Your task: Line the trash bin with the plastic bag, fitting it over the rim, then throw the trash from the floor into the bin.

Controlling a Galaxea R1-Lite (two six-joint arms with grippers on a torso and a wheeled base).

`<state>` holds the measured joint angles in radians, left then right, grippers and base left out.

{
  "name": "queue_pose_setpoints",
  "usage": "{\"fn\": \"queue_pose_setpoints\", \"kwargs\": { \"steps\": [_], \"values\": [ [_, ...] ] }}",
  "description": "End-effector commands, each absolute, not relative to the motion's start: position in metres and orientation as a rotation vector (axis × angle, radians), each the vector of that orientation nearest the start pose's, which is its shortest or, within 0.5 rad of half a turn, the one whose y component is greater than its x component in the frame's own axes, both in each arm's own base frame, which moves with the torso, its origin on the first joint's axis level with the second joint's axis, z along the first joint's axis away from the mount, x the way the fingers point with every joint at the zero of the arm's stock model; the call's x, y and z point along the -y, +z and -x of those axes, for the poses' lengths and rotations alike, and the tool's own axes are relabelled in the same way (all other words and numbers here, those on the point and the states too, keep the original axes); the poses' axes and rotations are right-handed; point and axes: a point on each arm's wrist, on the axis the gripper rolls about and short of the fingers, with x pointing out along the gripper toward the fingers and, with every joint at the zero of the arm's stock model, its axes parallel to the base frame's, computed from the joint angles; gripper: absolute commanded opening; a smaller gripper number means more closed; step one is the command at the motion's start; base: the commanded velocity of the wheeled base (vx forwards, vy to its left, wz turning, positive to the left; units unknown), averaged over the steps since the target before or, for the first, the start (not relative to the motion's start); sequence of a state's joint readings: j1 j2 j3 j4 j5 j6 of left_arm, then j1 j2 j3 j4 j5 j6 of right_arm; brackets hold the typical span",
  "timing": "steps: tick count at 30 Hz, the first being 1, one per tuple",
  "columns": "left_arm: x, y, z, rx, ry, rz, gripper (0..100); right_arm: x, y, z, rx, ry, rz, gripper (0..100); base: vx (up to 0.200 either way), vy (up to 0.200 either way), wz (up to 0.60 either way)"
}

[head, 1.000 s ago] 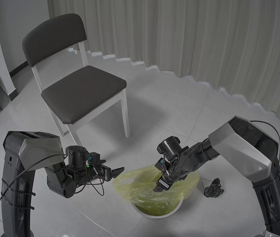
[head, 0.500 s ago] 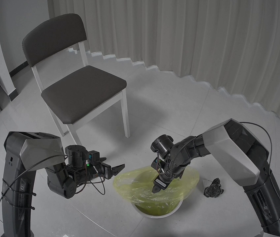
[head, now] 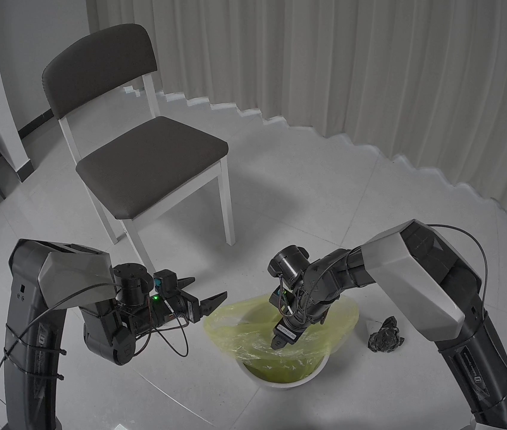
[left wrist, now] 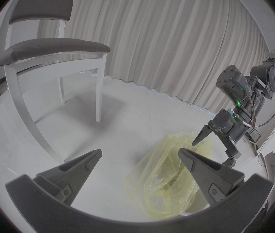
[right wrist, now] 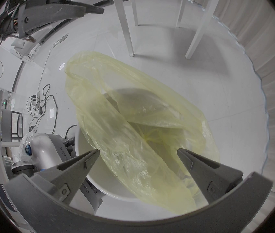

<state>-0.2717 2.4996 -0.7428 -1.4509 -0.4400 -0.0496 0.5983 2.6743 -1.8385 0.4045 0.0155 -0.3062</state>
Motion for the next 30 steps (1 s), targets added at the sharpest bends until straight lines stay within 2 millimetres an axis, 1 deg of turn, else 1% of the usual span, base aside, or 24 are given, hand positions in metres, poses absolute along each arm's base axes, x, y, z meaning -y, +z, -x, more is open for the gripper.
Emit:
{"fn": "queue_pose_setpoints", "kwargs": {
  "steps": [1,4,8,12,14,18,21,24,26,28,30],
  "values": [
    [0.11,-0.049,-0.36,-0.328,-0.697,0.091,100,-0.266,-0.036,-0.395,-1.109,0.713,0.614,100,0.0,0.0,0.0],
    [0.11,-0.051,-0.361,-0.311,-0.695,0.115,100,-0.266,-0.032,-0.4,-1.083,0.705,0.604,100,0.0,0.0,0.0],
    [0.11,-0.051,-0.361,-0.3,-0.695,0.121,100,-0.264,-0.019,-0.417,-1.025,0.683,0.577,100,0.0,0.0,0.0],
    [0.11,-0.05,-0.362,-0.296,-0.692,0.122,100,-0.259,-0.018,-0.426,-1.007,0.67,0.569,100,0.0,0.0,0.0],
    [0.108,-0.048,-0.362,-0.293,-0.688,0.121,100,-0.255,-0.025,-0.429,-1.022,0.663,0.569,100,0.0,0.0,0.0],
    [0.107,-0.044,-0.361,-0.287,-0.679,0.12,100,-0.252,-0.038,-0.428,-1.061,0.657,0.567,100,0.0,0.0,0.0],
    [0.106,-0.036,-0.356,-0.286,-0.676,0.119,100,-0.249,-0.057,-0.424,-1.132,0.659,0.579,100,0.0,0.0,0.0],
    [0.108,-0.03,-0.352,-0.282,-0.677,0.116,100,-0.247,-0.071,-0.418,-1.207,0.663,0.592,100,0.0,0.0,0.0],
    [0.108,-0.03,-0.351,-0.283,-0.675,0.116,100,-0.246,-0.073,-0.417,-1.223,0.663,0.595,100,0.0,0.0,0.0],
    [0.109,-0.027,-0.351,-0.276,-0.677,0.112,100,-0.244,-0.079,-0.412,-1.275,0.668,0.604,100,0.0,0.0,0.0],
    [0.108,-0.028,-0.351,-0.278,-0.674,0.112,100,-0.243,-0.078,-0.412,-1.277,0.672,0.599,100,0.0,0.0,0.0]
  ]
}}
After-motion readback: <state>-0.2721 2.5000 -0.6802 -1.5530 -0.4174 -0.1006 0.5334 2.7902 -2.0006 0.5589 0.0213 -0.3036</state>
